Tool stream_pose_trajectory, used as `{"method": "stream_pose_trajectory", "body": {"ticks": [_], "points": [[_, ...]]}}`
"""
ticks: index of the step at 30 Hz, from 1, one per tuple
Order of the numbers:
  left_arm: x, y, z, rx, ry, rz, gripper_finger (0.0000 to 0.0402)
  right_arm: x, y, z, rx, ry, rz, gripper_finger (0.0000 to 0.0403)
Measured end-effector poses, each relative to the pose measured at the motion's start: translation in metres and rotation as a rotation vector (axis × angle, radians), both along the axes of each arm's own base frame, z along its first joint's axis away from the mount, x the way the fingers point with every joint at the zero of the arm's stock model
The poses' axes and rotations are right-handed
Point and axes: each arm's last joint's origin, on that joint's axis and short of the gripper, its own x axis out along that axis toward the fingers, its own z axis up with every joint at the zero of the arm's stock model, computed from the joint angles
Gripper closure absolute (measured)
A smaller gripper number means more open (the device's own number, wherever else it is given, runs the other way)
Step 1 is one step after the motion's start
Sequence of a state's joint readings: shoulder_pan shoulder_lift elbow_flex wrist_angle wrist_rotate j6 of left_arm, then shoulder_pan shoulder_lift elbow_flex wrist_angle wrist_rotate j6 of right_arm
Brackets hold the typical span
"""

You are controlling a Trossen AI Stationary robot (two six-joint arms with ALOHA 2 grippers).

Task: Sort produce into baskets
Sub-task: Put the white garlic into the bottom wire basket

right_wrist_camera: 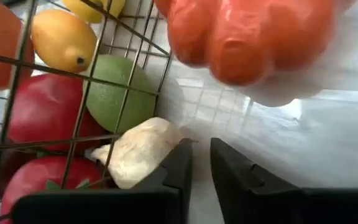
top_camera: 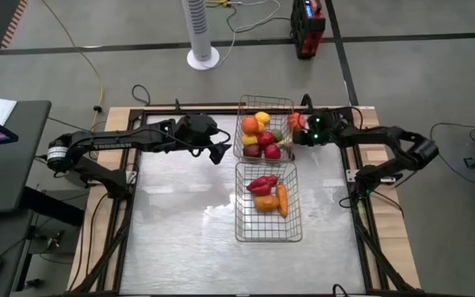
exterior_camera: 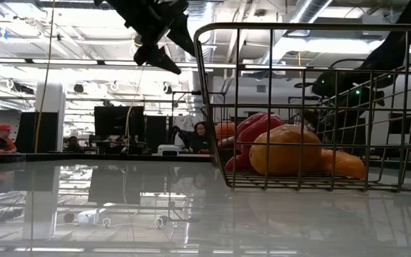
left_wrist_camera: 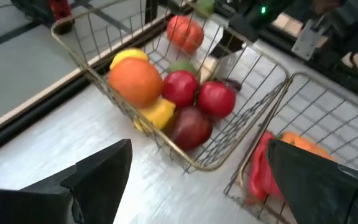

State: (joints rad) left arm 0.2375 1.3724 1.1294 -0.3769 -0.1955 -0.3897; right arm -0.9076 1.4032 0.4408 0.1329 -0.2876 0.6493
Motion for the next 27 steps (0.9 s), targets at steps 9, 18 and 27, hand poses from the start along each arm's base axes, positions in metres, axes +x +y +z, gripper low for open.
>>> {"method": "stream_pose_trajectory", "body": {"ticks": [9,18,27], "points": [[-0.002,-0.001,-0.003,-0.009,0.035,0.0,0.0045,0.005,0.001,0.003,-0.028,-0.023,0.028,0.0384],[-0.002,0.0,-0.003,-0.005,0.036,0.0,0.0045,0.0,0.009,0.015,-0.026,-0.031,0.053,0.0386],[-0.002,0.0,-0.002,0.01,0.037,0.022,0.0045,-0.012,0.031,0.039,-0.063,0.01,0.115,0.0386]]}}
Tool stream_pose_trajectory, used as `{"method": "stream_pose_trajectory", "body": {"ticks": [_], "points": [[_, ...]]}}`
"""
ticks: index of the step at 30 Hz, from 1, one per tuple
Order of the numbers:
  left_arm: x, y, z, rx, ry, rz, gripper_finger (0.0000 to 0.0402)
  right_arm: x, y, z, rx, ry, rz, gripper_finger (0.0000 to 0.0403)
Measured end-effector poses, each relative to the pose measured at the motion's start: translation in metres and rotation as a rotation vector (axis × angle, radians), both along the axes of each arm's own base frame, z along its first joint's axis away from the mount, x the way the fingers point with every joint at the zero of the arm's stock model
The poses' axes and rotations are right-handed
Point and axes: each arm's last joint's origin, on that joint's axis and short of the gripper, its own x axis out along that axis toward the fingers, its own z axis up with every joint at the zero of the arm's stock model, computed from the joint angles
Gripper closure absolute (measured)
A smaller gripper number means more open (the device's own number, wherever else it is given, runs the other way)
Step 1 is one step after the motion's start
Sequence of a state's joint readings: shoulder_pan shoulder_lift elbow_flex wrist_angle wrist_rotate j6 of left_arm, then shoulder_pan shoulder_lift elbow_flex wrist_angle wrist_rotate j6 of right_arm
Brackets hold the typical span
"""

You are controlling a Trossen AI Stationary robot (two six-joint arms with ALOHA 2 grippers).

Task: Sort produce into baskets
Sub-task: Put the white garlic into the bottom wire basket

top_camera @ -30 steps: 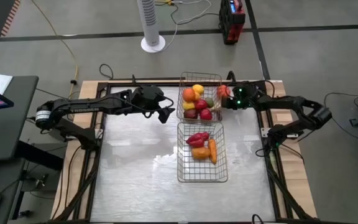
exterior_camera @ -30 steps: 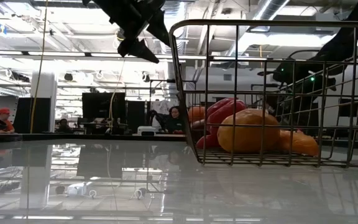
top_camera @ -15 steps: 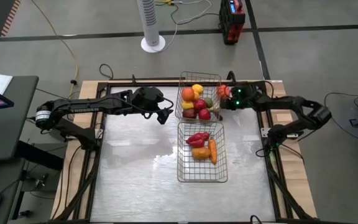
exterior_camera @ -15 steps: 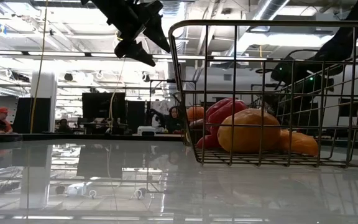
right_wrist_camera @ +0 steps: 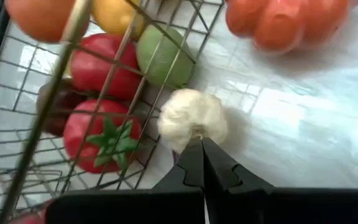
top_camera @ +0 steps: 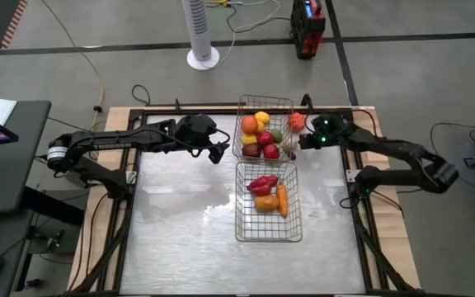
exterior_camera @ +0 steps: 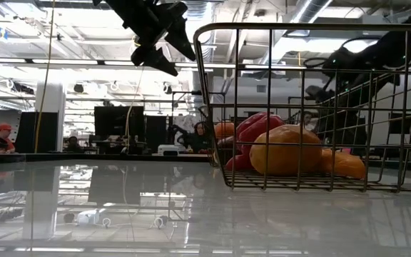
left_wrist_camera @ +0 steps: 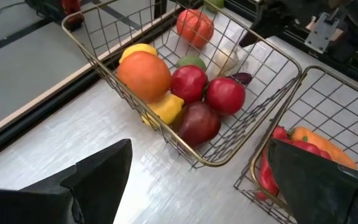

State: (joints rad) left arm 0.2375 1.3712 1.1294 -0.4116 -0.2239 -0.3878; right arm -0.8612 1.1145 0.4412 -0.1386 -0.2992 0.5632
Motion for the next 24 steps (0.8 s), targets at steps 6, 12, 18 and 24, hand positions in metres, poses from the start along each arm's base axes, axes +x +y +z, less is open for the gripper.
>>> {"method": "stream_pose_trajectory", "body": {"ticks": [6,12,18,24], "points": [[0.0,0.003,0.0,0.011,-0.005,0.012,0.0045,-0.006,0.009,0.01,-0.007,-0.014,0.018,0.0386],[-0.001,0.008,0.0,0.014,-0.004,0.03,0.0045,-0.007,0.022,0.025,-0.026,-0.032,0.065,0.0386],[-0.001,0.009,0.0,0.019,-0.001,0.034,0.0045,-0.003,0.034,0.058,-0.082,-0.063,0.144,0.0386],[-0.002,0.01,0.0,0.036,0.009,0.026,0.0045,-0.001,0.043,0.101,-0.126,-0.101,0.196,0.0386]]}}
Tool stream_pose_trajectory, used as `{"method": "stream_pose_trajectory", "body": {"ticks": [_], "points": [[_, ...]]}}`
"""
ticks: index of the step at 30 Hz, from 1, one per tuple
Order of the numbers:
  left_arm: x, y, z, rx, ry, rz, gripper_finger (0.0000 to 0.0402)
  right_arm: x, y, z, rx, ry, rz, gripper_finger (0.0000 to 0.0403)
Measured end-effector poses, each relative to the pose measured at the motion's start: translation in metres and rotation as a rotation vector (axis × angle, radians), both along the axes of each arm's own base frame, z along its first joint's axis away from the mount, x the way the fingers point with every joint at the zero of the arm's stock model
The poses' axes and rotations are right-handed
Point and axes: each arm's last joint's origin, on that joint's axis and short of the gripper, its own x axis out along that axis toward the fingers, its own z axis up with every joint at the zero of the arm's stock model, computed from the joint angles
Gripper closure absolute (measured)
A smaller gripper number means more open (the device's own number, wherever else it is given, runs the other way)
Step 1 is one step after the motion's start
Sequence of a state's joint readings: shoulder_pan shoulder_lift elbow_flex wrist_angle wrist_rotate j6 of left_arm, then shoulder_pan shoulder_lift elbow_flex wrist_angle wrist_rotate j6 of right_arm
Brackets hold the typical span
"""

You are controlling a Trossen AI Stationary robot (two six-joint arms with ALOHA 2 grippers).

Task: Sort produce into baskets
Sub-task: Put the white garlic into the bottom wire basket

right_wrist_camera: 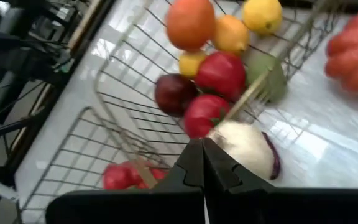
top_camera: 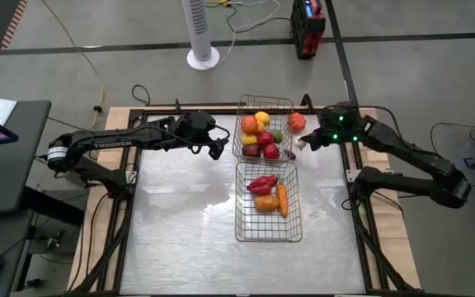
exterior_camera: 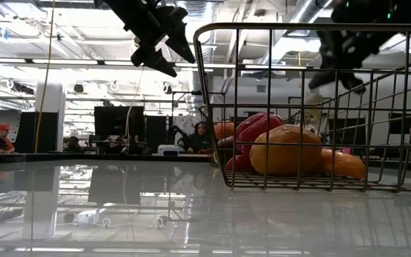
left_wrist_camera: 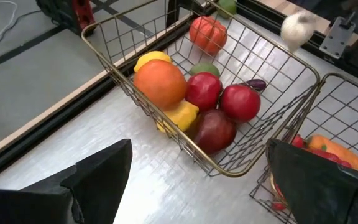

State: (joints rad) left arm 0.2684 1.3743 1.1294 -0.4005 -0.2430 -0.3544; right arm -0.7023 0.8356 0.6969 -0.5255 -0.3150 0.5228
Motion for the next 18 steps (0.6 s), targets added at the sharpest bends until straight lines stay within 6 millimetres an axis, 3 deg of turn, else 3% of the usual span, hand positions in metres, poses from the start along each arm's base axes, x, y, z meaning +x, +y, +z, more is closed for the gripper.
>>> {"method": "stream_pose_trajectory", "body": {"ticks": [6,10,14,18], "points": [[0.0,0.0,0.0,0.002,0.001,0.002,0.0045,0.002,0.007,0.042,-0.063,-0.045,0.052,0.0386],[0.0,0.0,0.001,0.011,0.0,0.002,0.0045,0.003,0.009,0.059,-0.113,-0.083,0.077,0.0386],[0.001,0.0,0.001,0.015,-0.006,0.001,0.0045,0.002,0.01,0.059,-0.123,-0.065,0.086,0.0378],[0.001,0.0,0.001,0.015,-0.006,0.001,0.0045,0.0,0.01,0.047,-0.101,0.074,0.077,0.0335]]}}
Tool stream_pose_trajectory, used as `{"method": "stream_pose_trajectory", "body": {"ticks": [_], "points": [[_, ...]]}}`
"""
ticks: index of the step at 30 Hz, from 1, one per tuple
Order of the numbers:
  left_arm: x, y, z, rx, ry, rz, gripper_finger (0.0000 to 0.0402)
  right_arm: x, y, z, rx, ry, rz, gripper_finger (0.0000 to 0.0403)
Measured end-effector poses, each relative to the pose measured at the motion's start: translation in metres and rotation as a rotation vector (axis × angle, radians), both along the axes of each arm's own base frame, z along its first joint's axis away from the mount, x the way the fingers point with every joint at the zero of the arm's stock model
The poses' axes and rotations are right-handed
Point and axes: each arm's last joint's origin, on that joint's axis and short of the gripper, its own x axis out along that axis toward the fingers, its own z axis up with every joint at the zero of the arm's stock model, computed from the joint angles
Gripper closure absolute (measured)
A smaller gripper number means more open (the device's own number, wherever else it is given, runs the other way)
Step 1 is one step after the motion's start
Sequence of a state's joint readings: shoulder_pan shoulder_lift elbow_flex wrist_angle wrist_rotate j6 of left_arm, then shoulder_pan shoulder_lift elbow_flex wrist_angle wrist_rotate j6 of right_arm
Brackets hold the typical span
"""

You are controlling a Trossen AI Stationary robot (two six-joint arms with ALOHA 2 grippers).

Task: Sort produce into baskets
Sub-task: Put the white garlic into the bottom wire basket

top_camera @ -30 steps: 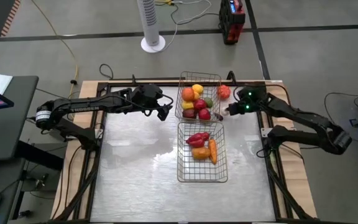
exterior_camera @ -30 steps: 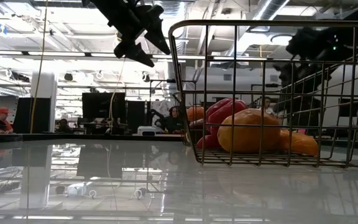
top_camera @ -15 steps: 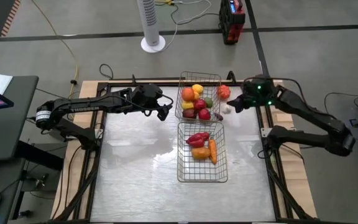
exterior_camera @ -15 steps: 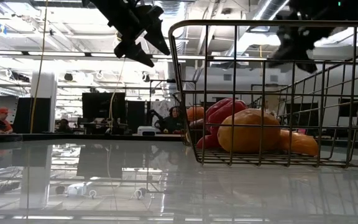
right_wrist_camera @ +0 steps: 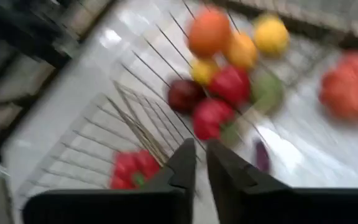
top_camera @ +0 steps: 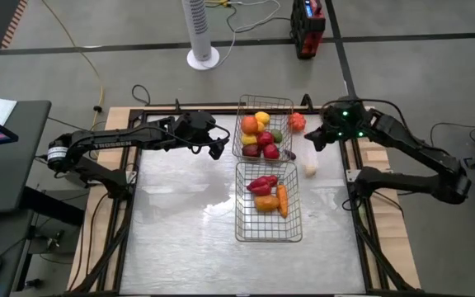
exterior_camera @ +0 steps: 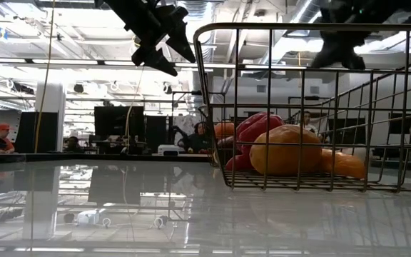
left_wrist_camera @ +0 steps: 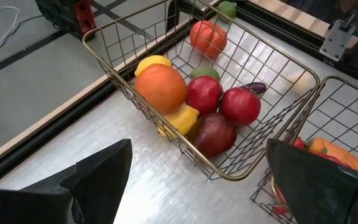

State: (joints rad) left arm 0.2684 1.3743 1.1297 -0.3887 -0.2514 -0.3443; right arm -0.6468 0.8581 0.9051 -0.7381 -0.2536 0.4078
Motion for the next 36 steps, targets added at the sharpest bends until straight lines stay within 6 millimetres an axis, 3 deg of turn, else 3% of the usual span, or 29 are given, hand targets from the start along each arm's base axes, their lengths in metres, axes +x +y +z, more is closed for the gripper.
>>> {"method": "stream_pose_trajectory", "body": {"ticks": [3,10,16,21,29,36], "points": [[0.0,0.0,0.0,-0.003,-0.002,0.002,0.0045,0.0,-0.001,-0.01,0.032,0.102,0.016,0.0289],[0.0,0.0,0.0,-0.009,-0.006,0.007,0.0045,0.011,0.004,-0.015,0.102,0.096,0.135,0.0191],[0.0,0.0,0.0,-0.017,-0.011,0.014,0.0045,0.007,0.005,-0.03,0.167,0.287,0.092,0.0133],[0.0,0.0,0.0,-0.016,-0.01,0.012,0.0045,0.006,0.005,-0.046,0.206,0.366,0.111,0.0113],[0.0,0.0,0.0,-0.014,-0.008,0.011,0.0045,0.0,0.006,-0.107,0.219,0.543,0.074,0.0111],[0.0,0.0,0.0,-0.014,-0.008,0.01,0.0045,0.011,0.002,-0.107,0.144,0.475,0.066,0.011]]}}
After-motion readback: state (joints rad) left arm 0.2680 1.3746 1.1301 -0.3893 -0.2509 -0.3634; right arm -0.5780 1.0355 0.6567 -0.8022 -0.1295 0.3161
